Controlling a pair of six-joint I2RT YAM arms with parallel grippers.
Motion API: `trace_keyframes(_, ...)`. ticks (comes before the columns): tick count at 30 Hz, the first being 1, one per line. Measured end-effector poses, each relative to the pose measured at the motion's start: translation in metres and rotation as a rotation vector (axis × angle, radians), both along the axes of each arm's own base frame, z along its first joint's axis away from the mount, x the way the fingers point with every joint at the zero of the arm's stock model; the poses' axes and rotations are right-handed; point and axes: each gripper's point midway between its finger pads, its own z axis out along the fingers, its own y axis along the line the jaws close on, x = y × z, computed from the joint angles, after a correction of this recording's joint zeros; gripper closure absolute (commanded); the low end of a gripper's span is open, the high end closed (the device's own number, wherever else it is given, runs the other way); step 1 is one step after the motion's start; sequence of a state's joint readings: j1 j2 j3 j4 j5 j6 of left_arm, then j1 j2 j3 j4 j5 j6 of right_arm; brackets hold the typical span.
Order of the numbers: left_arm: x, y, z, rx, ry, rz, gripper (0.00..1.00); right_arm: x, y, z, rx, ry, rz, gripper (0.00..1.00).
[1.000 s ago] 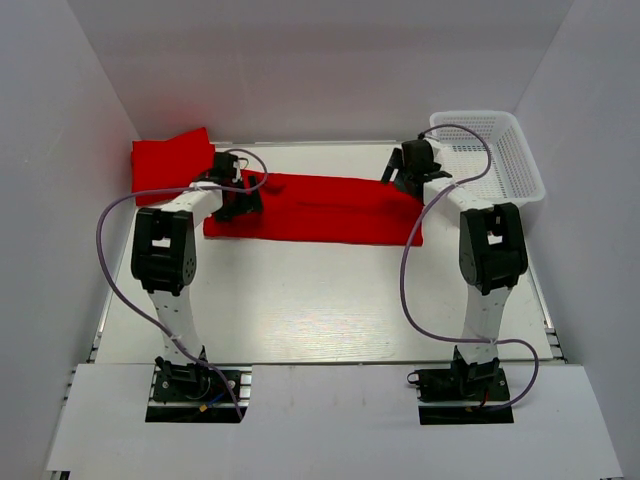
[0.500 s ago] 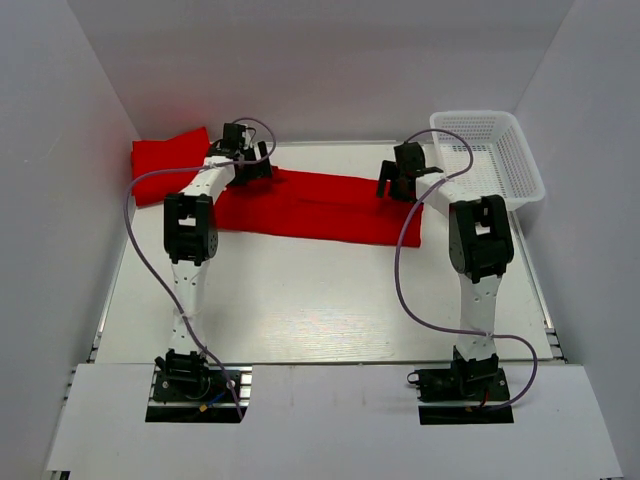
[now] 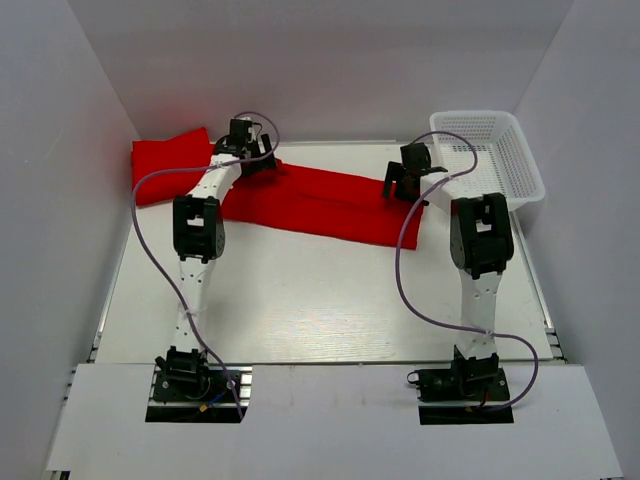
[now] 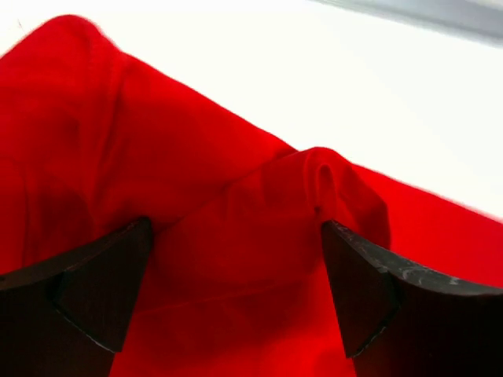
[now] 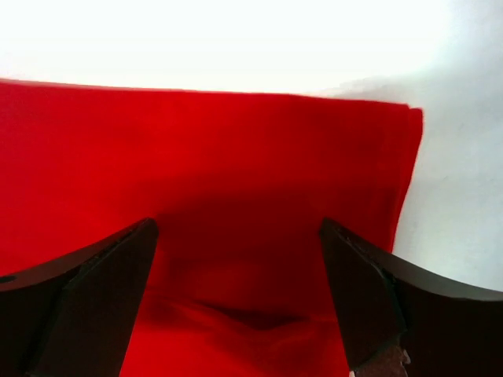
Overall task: Fold and stack the t-shirts
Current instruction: Rotate the tshirt 90 degrees
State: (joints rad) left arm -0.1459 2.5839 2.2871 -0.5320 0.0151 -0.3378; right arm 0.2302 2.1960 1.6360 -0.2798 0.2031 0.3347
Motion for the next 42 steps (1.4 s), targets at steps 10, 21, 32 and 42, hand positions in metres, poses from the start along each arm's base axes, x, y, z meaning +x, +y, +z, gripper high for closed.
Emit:
trace_keyframes(10,0.016,-0.016,-0.007,0.106,-0.042,0.090,0.00,-0.140,0.029,-0.001,0.157,0.048,0.161,0.10)
trace_keyframes(21,0.029,-0.113,-0.002,0.037,-0.198,-0.025,0.00,-0.305,0.140,0.008,0.371,0.247,0.819,0.10)
trace_keyframes(32,0.019,-0.260,0.010,-0.223,-0.429,-0.246,0.00,-0.369,0.199,0.013,0.443,0.335,1.273,0.10)
trace_keyframes(42,0.010,-0.280,0.017,-0.301,-0.452,-0.273,0.00,-0.352,0.204,0.022,0.365,0.285,1.257,0.10)
